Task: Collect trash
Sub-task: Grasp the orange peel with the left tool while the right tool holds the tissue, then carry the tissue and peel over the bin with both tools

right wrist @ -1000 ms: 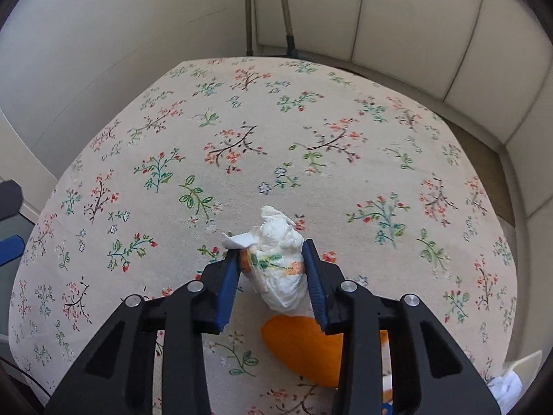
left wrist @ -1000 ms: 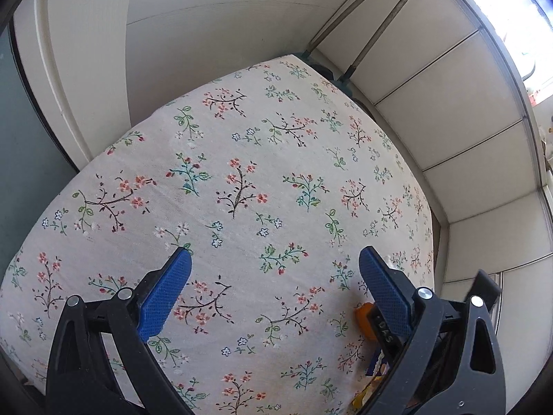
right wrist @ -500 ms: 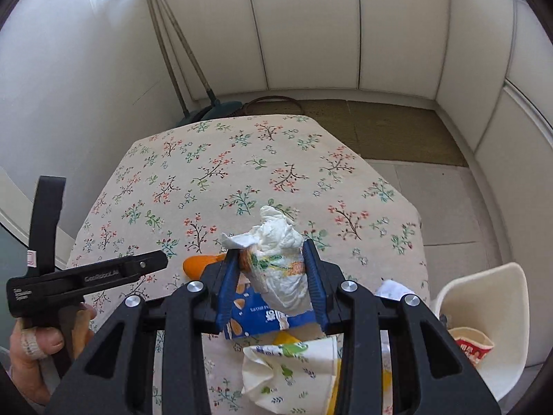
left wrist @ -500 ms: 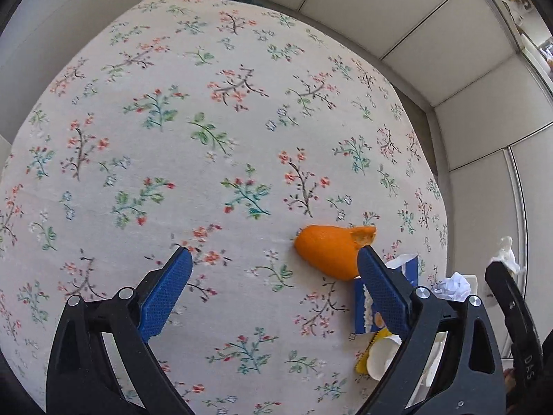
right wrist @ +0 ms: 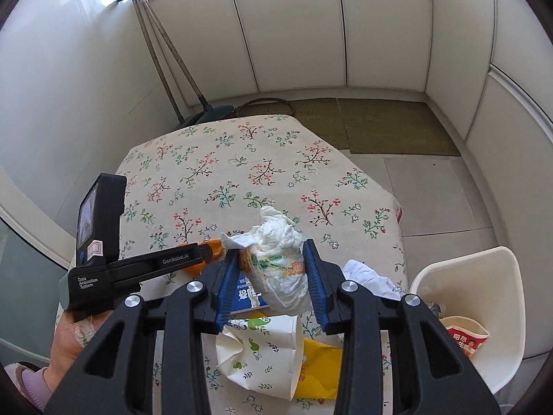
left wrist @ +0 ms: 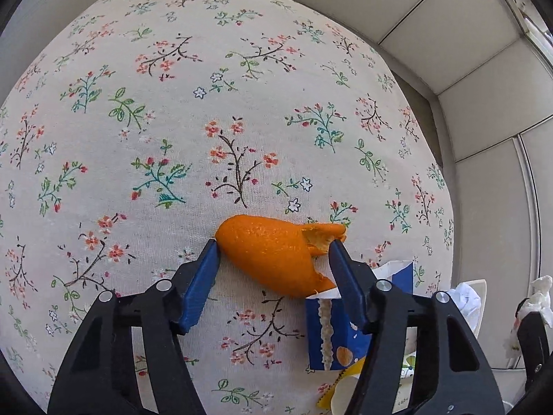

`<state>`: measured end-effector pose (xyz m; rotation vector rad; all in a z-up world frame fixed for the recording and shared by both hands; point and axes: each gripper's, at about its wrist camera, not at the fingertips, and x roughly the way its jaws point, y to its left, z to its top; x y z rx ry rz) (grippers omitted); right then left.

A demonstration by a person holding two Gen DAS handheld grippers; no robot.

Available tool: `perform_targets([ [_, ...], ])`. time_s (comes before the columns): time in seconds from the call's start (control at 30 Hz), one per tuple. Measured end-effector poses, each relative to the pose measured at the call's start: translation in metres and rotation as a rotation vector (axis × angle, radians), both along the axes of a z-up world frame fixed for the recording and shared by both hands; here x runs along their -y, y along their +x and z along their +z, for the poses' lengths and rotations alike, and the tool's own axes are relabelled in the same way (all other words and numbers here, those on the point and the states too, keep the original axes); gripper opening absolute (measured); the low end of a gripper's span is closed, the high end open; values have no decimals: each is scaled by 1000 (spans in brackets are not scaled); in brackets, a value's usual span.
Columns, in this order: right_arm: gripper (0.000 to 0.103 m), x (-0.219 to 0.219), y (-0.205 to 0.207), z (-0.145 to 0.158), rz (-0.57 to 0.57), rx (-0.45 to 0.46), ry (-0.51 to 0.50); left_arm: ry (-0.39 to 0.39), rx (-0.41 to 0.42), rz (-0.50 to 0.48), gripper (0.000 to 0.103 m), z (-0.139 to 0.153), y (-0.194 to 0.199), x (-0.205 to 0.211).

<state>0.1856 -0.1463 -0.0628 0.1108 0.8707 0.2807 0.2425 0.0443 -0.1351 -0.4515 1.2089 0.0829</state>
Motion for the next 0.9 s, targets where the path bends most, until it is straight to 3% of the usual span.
perform_targets([
  [0.07, 37, 5, -1, 1, -5, 0, 3, 18, 11, -8, 45, 0, 1, 0],
  [0.37, 37, 19, -8, 5, -28, 8, 16, -46, 90, 6, 24, 14, -7, -13],
  [0.9, 37, 46, -28, 24, -85, 64, 31, -20, 329, -20, 18, 93, -37, 0],
])
